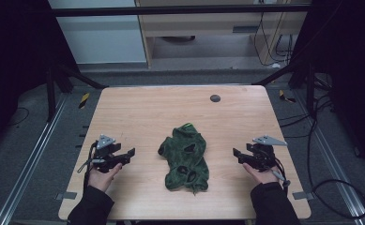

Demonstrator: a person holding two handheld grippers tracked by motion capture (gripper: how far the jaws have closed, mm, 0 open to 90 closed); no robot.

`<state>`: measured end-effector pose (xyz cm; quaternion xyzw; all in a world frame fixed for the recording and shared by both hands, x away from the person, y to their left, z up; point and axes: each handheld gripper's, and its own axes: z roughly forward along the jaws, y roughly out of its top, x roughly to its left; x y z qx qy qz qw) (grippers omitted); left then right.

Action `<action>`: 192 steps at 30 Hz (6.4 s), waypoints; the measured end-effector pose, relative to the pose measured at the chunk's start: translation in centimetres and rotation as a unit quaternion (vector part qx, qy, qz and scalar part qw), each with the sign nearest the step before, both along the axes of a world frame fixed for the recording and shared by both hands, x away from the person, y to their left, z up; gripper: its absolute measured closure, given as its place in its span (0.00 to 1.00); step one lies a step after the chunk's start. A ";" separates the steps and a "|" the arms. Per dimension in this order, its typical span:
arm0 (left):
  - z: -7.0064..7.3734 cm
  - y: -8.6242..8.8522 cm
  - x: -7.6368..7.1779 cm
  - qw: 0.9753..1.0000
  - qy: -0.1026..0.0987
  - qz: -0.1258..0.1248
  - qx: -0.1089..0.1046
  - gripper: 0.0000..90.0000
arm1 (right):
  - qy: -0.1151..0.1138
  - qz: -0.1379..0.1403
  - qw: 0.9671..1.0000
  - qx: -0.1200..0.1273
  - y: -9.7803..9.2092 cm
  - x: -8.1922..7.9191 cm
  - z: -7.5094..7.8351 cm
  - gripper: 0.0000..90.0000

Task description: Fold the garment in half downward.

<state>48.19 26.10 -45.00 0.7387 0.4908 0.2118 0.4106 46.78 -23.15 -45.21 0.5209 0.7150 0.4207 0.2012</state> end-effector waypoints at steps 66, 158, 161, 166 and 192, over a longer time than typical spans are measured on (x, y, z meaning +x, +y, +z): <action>-1.0 -10.0 7.7 0.993 0.030 -0.104 0.038 0.47 | 0.007 0.064 0.998 -0.013 9.0 8.3 1.0 0.54; 4.8 -12.6 5.7 0.986 -0.001 -0.160 0.050 0.93 | -0.038 0.148 0.988 -0.026 11.2 6.8 2.7 0.90; 4.9 -12.5 5.3 0.985 -0.005 -0.163 0.051 0.93 | -0.042 0.153 0.987 -0.028 11.2 6.4 2.9 0.90; 4.8 -12.4 4.7 0.985 -0.004 -0.166 0.048 0.93 | -0.050 0.163 0.985 -0.035 11.2 5.9 3.1 0.90; 4.1 -12.3 0.6 0.981 0.003 -0.187 0.058 0.93 | -0.049 0.196 0.979 -0.030 10.9 2.4 2.2 0.90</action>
